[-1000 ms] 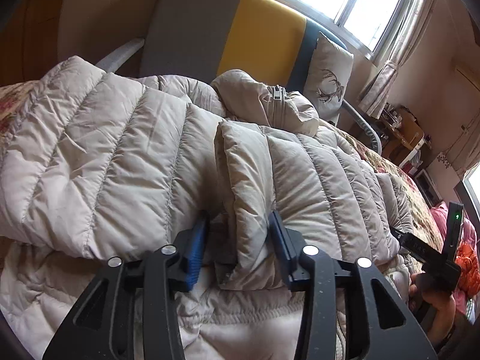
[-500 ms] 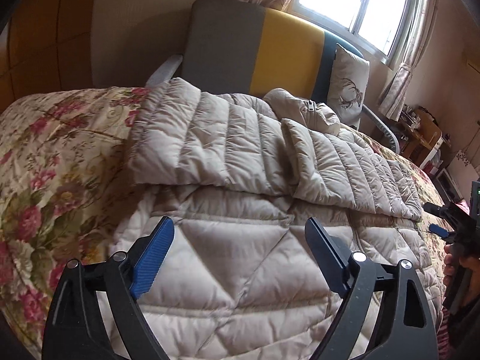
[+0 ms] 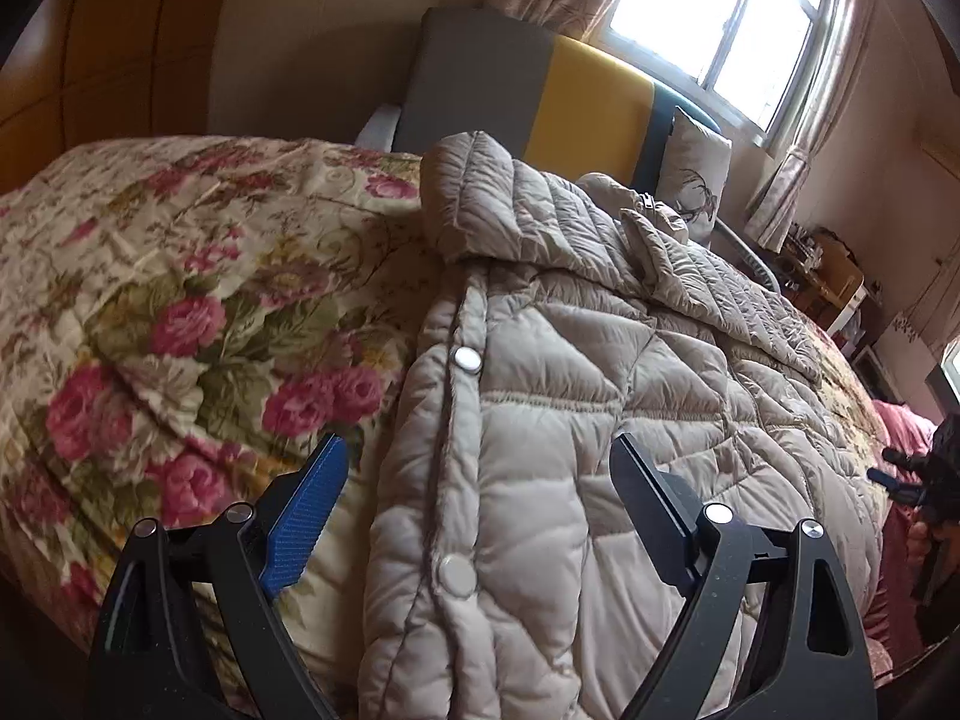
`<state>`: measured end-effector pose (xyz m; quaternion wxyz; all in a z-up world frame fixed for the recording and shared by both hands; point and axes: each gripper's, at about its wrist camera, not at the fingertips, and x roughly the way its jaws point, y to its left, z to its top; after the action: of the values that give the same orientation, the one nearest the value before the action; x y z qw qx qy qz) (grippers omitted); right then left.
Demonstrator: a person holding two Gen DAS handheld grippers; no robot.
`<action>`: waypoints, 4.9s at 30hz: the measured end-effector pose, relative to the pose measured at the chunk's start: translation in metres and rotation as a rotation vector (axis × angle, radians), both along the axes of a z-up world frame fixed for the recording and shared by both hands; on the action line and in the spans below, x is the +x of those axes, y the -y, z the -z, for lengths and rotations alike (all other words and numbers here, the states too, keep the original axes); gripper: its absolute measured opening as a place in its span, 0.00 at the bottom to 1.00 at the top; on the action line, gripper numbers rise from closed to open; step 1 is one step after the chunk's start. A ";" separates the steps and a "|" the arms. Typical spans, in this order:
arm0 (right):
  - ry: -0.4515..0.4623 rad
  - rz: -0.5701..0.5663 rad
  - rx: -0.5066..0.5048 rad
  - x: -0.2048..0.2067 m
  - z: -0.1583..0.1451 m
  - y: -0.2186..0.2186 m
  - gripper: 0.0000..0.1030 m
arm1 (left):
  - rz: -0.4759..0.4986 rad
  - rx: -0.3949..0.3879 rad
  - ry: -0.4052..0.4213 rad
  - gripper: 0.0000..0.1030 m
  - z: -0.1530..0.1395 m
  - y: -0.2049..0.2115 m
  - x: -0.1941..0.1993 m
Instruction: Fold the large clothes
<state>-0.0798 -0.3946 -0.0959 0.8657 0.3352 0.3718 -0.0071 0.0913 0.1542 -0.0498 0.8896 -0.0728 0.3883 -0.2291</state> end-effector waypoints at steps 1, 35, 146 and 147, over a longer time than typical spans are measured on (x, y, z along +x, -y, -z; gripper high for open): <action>-0.003 -0.011 0.018 -0.006 0.006 -0.004 0.72 | -0.003 -0.027 -0.027 0.85 0.006 -0.006 -0.002; 0.355 -0.385 0.426 -0.024 -0.002 -0.076 0.23 | 0.307 -0.484 -0.118 0.13 -0.021 -0.015 -0.103; -0.043 -0.011 -0.477 0.181 0.002 -0.080 0.90 | 0.145 0.264 0.039 0.97 -0.015 0.215 0.121; -0.043 -0.009 -0.477 0.182 0.003 -0.080 0.90 | 0.125 0.263 0.052 0.97 -0.022 0.208 0.116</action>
<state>0.1019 -0.3144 -0.0986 0.9122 0.1190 0.3796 -0.0980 0.2077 -0.0537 -0.0282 0.8852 0.0745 0.3956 -0.2333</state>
